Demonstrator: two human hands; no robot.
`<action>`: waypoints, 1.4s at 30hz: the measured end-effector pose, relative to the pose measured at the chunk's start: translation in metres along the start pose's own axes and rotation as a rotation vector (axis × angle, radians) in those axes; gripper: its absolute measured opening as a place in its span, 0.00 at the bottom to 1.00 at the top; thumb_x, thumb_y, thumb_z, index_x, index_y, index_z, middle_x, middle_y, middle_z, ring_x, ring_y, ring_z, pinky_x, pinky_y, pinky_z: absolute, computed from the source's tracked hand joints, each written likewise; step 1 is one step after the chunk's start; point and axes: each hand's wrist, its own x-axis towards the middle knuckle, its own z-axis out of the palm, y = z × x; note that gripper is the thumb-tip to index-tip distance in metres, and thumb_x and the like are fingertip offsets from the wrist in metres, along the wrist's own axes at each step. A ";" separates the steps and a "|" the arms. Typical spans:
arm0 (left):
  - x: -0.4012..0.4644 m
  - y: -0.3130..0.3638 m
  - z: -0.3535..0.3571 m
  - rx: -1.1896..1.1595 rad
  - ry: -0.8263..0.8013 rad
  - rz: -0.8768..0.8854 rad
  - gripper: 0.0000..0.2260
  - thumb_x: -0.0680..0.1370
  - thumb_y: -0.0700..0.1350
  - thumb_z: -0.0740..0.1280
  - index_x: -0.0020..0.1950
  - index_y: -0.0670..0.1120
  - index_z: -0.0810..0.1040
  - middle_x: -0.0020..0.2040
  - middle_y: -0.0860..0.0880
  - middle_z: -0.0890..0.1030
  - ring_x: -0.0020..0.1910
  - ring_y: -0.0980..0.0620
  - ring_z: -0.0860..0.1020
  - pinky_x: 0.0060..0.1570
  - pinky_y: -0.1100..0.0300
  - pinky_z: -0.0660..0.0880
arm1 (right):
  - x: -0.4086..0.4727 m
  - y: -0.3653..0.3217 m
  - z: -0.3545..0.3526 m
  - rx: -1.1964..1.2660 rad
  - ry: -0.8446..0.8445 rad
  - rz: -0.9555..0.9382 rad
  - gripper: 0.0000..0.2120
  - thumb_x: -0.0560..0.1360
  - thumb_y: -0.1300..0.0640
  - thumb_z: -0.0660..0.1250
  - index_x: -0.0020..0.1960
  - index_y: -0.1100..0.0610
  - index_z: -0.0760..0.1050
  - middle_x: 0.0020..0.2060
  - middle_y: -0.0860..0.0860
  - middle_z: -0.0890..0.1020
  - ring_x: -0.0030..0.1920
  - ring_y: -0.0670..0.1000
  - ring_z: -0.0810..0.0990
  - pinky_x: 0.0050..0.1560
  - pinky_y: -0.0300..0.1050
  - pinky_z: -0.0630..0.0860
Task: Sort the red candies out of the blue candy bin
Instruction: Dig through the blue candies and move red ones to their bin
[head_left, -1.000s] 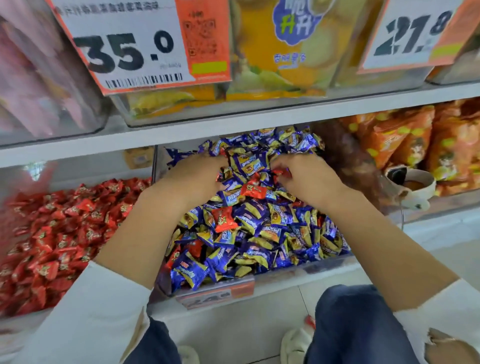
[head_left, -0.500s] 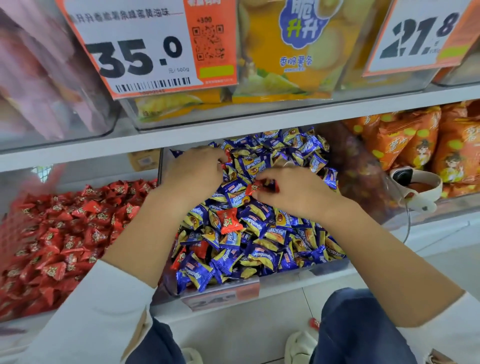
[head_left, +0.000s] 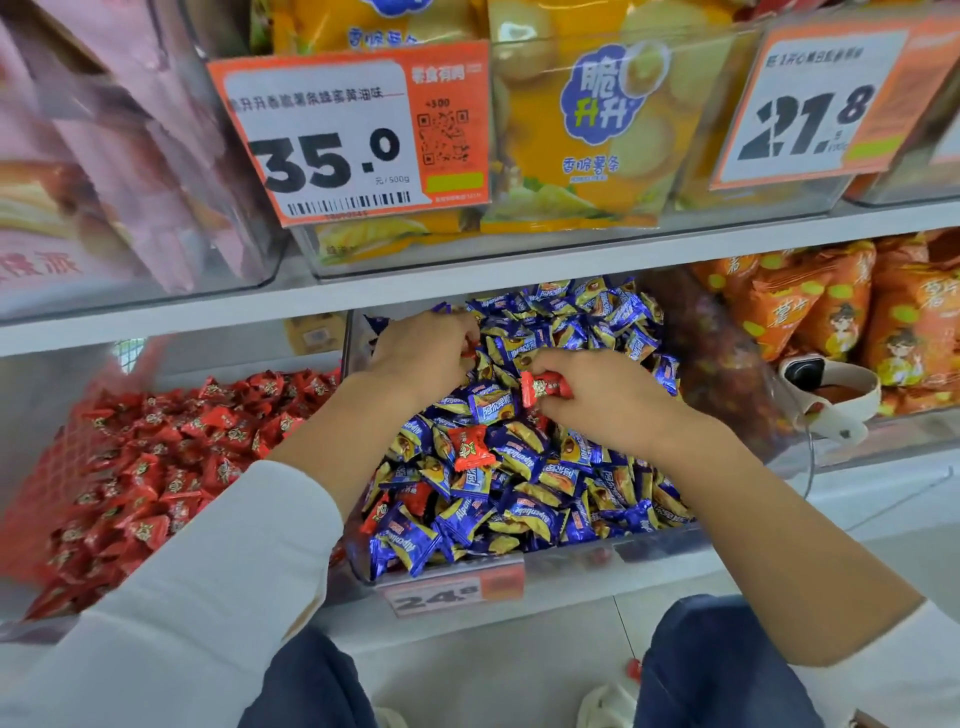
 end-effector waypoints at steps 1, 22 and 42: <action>0.000 0.000 0.001 -0.054 -0.023 -0.003 0.14 0.78 0.47 0.64 0.64 0.53 0.71 0.56 0.52 0.80 0.55 0.48 0.77 0.41 0.59 0.69 | -0.002 0.003 -0.003 0.062 0.017 0.013 0.15 0.77 0.52 0.63 0.63 0.49 0.72 0.45 0.50 0.80 0.43 0.53 0.77 0.43 0.45 0.74; -0.049 0.034 -0.021 -0.145 0.077 -0.050 0.18 0.78 0.58 0.62 0.47 0.42 0.79 0.39 0.47 0.76 0.38 0.49 0.74 0.31 0.59 0.64 | -0.035 0.049 -0.036 0.199 0.158 0.447 0.10 0.76 0.51 0.62 0.46 0.55 0.80 0.34 0.50 0.80 0.39 0.53 0.79 0.37 0.43 0.70; -0.033 0.064 0.000 0.036 -0.211 0.168 0.09 0.80 0.47 0.62 0.59 0.49 0.73 0.53 0.51 0.77 0.50 0.49 0.75 0.43 0.55 0.71 | -0.016 0.075 -0.003 -0.158 -0.109 0.365 0.16 0.78 0.55 0.61 0.65 0.52 0.74 0.61 0.55 0.78 0.57 0.57 0.77 0.53 0.49 0.76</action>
